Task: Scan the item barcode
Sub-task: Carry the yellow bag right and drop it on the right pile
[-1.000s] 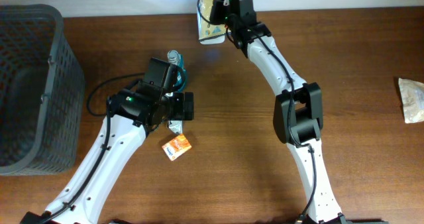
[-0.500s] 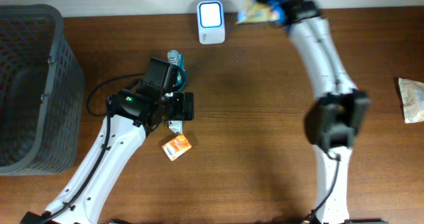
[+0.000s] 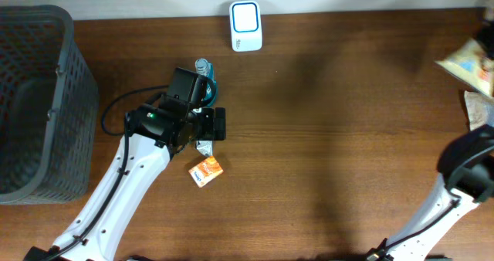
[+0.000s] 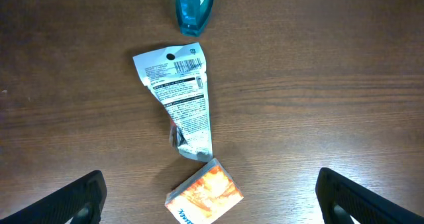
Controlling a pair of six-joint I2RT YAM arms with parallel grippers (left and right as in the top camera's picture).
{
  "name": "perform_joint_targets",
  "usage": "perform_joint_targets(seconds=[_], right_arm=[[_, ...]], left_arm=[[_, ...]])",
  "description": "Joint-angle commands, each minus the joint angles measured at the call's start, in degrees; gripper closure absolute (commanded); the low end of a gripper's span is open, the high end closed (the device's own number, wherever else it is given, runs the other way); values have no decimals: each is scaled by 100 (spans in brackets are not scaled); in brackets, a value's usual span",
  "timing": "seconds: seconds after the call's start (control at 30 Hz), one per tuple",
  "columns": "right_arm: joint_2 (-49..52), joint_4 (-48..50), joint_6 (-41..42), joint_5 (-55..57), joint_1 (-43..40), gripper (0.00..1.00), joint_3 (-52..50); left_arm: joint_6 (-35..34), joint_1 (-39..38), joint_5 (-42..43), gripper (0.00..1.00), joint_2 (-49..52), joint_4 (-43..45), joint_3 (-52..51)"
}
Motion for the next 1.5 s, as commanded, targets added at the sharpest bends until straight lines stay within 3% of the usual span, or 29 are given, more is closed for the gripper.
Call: perform_joint_targets(seconds=[0.0, 0.2, 0.23, 0.4, 0.73, 0.93, 1.07, 1.23, 1.47], right_arm=[[247, 236, 68, 37, -352, 96, -315], [573, 833, 72, -26, -514, 95, -566], [619, 879, 72, -11, -514, 89, -566], [597, 1134, 79, -2, -514, 3, -557], [-817, 713, -238, -236, -540, 2, -459], [-2103, -216, -238, -2677, -533, 1, -459], [-2420, -1082, -238, -4170, -457, 2, -459], [-2382, -2295, -660, -4205, -129, 2, -463], [-2356, -2802, -1888, -4186, 881, 2, -468]], left_arm=[[-57, 13, 59, 1, 35, 9, -50], [-57, 15, 59, 1, 35, 9, -50], [-57, 15, 59, 1, 35, 9, -50], [-57, 15, 59, 1, 35, 7, -50], [-57, 15, 59, 1, 35, 9, -50], [-57, 15, 59, 1, 35, 9, -50], [-57, 15, 59, 1, 35, 9, -50], [-55, 15, 17, 1, 35, 9, -50], [-57, 15, -7, 1, 35, 267, -50]])
